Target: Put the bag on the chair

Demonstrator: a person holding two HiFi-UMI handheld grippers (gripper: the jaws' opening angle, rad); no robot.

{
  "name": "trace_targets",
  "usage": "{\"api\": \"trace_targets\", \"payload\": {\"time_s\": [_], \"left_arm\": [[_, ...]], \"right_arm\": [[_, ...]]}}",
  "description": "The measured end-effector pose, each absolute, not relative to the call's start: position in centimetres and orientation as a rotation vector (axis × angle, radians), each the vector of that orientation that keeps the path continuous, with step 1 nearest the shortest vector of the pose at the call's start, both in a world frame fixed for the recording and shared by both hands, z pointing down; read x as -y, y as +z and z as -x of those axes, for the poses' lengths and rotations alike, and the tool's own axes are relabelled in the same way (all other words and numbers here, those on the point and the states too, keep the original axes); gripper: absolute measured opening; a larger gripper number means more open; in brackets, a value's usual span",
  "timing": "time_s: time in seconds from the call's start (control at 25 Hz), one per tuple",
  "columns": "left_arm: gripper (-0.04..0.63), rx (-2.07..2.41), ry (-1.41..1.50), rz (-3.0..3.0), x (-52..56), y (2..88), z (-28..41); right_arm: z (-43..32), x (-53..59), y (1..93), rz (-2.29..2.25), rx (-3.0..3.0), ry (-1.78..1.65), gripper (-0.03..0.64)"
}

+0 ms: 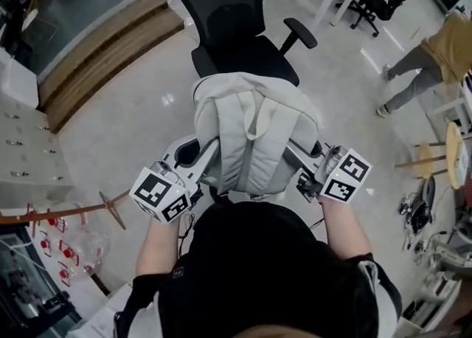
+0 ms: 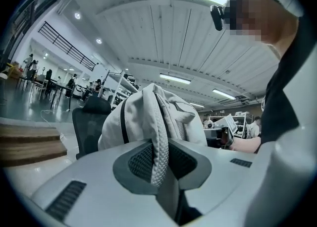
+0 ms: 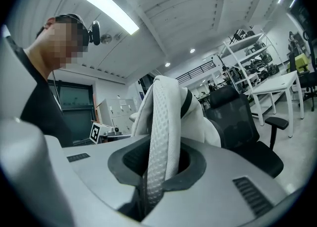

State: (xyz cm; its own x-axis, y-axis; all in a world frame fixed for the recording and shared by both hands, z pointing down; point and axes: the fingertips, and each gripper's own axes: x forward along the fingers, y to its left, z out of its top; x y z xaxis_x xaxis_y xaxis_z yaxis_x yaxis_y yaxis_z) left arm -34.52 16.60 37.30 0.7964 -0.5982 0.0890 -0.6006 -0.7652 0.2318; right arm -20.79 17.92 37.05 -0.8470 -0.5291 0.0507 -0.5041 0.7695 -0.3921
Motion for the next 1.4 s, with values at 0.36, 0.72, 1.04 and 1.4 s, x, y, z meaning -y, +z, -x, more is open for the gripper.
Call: {"api": "trace_targets", "payload": {"time_s": [0.36, 0.72, 1.04, 1.4], "left_arm": [[0.066, 0.803, 0.012, -2.782, -11.2, 37.1, 33.4], [0.066, 0.769, 0.047, -2.729, -7.8, 38.6, 20.8], [0.066, 0.788, 0.027, -2.675, -7.4, 38.3, 7.1], [0.066, 0.704, 0.054, -2.684, -5.5, 38.1, -2.2]], "right_arm": [[19.7, -13.8, 37.3, 1.017, -2.848, -0.653, 0.064], [7.0, -11.3, 38.6, 1.031, -2.796, -0.696, 0.064], [-7.0, -10.9, 37.6, 1.008, -2.823, -0.606, 0.064], [-16.3, -9.9, 37.7, 1.113, -2.743, -0.595, 0.064]]}}
